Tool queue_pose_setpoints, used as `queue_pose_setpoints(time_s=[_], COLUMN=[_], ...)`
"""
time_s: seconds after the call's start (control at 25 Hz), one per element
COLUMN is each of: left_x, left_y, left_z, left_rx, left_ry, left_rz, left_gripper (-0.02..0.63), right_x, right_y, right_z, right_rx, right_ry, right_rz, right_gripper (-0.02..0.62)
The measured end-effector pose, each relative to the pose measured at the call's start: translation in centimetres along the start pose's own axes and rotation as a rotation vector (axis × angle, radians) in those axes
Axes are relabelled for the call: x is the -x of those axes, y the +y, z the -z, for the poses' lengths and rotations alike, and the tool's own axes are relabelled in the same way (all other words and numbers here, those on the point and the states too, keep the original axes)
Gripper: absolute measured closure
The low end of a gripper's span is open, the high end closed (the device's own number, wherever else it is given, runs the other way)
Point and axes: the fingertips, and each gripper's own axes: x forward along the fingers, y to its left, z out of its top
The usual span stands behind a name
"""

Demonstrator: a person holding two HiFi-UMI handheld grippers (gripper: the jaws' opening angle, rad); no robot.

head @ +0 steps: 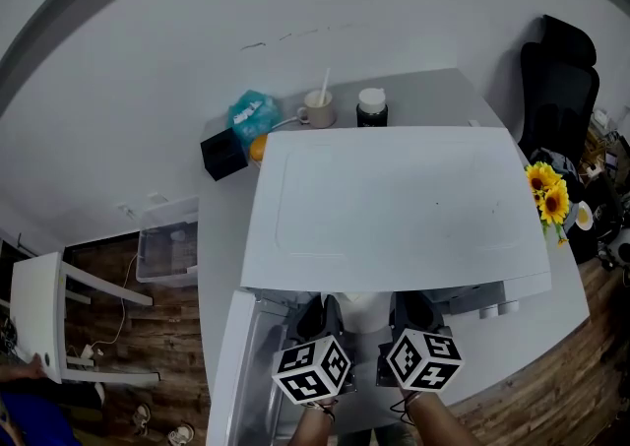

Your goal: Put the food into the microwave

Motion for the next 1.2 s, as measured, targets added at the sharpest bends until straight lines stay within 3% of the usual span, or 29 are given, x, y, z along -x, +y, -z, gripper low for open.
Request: queue_pose_setpoints(time_s=[0.64,1.2], left_x=[-1.7,-3.0], left_y=[0.1,0.3], left_z=[-0.5,-0.8], left_rx=[-0.052,-0.104], left_ry=[-0.080,-0.101], left_rz=[-0.032,-0.063], left_gripper=[0.534,0.532], right_x=[-1.3,-2.7], right_y=[-0.5,-0.5], right_z=[-0.2,-0.7], right_rx=[-0.032,-0.015], right_ry=[-0.042,-0.064], right_rz=[0.015,0.048], right_gripper=[0.538,0.538])
